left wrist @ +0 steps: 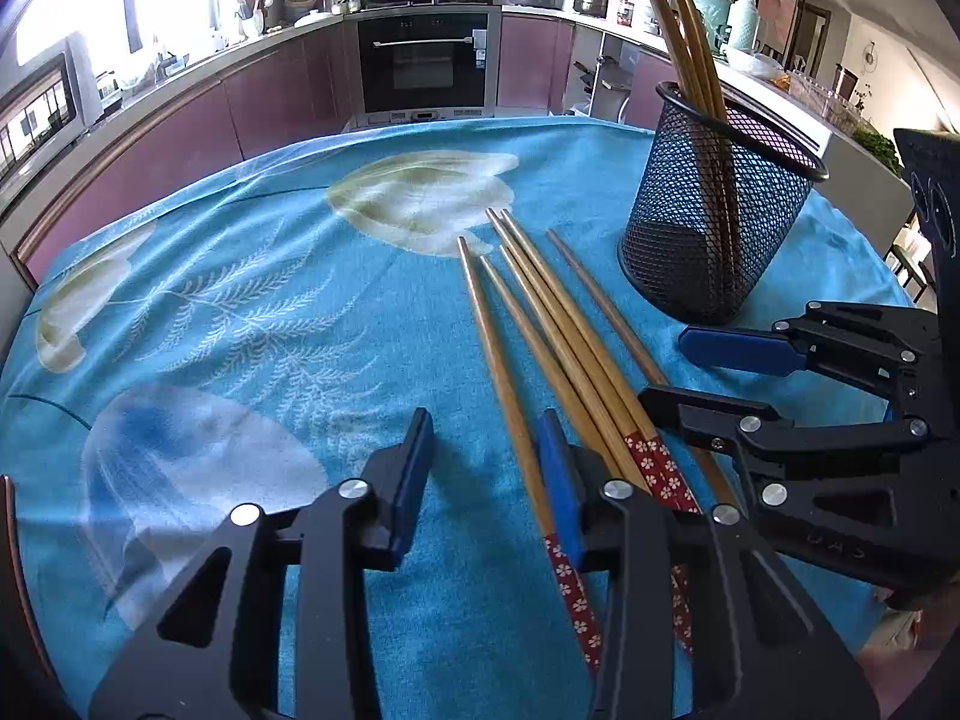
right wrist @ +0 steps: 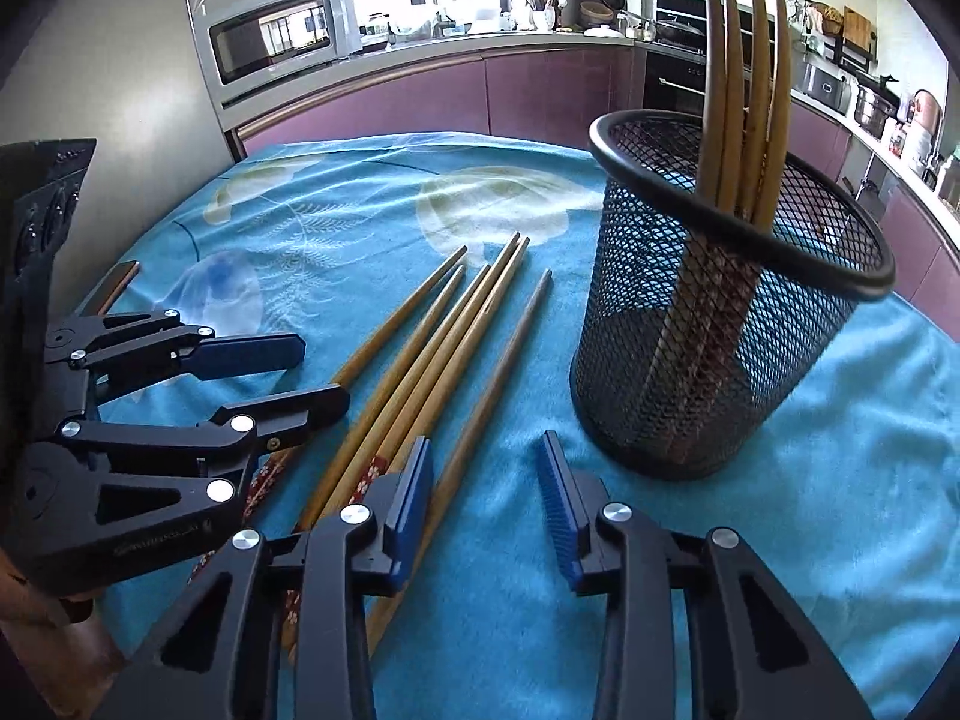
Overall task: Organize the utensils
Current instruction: 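Open the right gripper and reach down to the next chopstick, then close the right gripper on a chopstick and lift it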
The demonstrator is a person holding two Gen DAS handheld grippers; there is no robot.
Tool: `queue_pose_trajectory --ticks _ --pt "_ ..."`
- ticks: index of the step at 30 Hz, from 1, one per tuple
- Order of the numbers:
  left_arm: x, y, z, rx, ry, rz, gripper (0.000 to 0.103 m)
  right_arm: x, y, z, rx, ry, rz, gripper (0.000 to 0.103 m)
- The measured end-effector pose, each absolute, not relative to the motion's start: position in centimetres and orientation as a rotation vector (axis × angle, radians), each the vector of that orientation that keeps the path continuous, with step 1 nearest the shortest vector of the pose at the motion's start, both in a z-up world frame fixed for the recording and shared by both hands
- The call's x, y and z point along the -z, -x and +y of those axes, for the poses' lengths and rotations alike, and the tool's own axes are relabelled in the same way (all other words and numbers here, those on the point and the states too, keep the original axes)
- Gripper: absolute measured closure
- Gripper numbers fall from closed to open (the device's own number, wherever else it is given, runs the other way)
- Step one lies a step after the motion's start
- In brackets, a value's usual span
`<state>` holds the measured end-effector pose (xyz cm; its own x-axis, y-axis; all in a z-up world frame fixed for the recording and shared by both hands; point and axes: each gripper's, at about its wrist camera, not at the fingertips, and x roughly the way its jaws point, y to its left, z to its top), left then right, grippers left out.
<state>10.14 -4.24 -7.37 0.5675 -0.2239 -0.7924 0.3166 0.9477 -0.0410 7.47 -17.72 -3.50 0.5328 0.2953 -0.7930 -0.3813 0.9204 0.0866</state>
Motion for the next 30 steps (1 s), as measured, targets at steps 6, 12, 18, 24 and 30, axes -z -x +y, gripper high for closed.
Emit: queue_pose_trajectory --ticks 6,12,18,24,30 --pt "7.3 -10.3 -3.9 0.327 -0.056 0.92 0.092 3.5 -7.7 -19.1 -0.415 0.012 0.94 0.09" --pt "7.1 -9.8 -3.2 0.335 -0.003 0.922 0.095 3.4 -7.4 -19.8 -0.432 -0.05 0.945 0.096" --pt "6.2 -8.8 -2.5 0.354 0.025 0.901 0.095 2.5 -6.5 -20.7 -0.47 -0.097 0.91 0.097" --pt "6.2 -8.1 -3.5 0.393 -0.002 0.903 0.095 1.9 -5.9 -19.9 -0.539 -0.066 0.901 0.1" --pt "7.2 -8.4 -4.0 0.405 -0.02 0.931 0.095 2.4 -6.4 -19.4 -0.488 -0.028 0.919 0.092"
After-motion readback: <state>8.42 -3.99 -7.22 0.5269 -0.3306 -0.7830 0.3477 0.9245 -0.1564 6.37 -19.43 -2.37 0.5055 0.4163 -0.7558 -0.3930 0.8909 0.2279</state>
